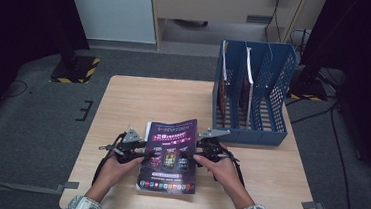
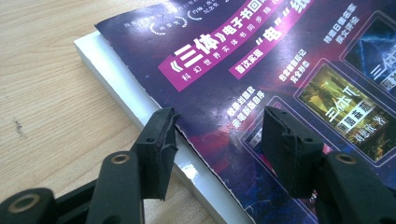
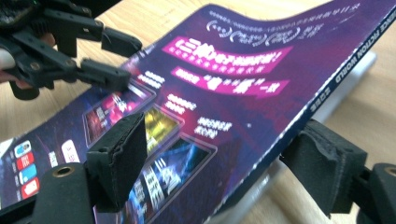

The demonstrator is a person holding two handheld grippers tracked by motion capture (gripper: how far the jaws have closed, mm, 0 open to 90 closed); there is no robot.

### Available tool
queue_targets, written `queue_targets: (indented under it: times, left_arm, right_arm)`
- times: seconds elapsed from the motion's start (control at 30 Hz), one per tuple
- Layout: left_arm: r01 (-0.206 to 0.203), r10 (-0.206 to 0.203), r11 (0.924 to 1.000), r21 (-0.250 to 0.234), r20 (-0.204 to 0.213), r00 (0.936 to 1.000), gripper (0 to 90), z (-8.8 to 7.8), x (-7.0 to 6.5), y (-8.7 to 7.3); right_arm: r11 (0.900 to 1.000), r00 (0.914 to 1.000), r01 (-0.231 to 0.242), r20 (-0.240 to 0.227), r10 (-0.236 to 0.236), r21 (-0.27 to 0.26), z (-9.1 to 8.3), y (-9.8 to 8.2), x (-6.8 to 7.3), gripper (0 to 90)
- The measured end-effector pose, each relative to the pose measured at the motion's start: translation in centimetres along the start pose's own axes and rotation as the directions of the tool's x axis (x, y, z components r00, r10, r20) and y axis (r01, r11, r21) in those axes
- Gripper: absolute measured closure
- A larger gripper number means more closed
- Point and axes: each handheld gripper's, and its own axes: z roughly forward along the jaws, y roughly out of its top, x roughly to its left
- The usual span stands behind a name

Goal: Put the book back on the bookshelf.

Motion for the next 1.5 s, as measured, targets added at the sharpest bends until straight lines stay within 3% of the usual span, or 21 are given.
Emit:
queue_targets:
  times: [0.3,0.67,0.93,1.17,1.27,1.5]
  left_arm:
    - [0.003,-0.003,1.0000,-0.003,0.004,1.0000,44.3,0.0,0.0,0.0]
    - [0.004,-0.004,1.0000,-0.007,0.005,1.0000,43.9,0.0,0.1,-0.1]
    - [-0.001,0.001,0.9999,-0.012,0.011,0.9999,43.3,0.0,0.2,-0.1]
    - [0.004,-0.004,0.9999,-0.014,0.013,0.9999,37.2,0.0,0.2,0.0]
    - [0.013,-0.013,0.9996,-0.025,0.006,0.9999,31.9,-0.1,0.5,-0.1]
    - [0.037,-0.035,0.9984,-0.043,0.037,0.9987,23.6,-0.2,0.6,-0.1]
  right_arm:
    - [1.000,1.0000,-0.006,0.000,0.006,0.024,1.5,1.7,0.4,22.7]
    - [0.998,0.9991,0.027,0.032,-0.029,0.058,3.6,3.3,1.5,23.5]
    - [0.996,0.9945,0.050,0.089,-0.056,0.069,4.5,3.5,1.8,44.5]
    - [0.999,0.9900,0.047,0.132,-0.050,0.025,3.9,3.9,1.5,69.4]
    - [0.998,0.9902,0.064,0.124,-0.064,0.008,3.5,4.3,1.3,72.9]
    - [0.994,0.9869,0.106,0.126,-0.101,-0.034,2.5,4.9,1.6,77.4]
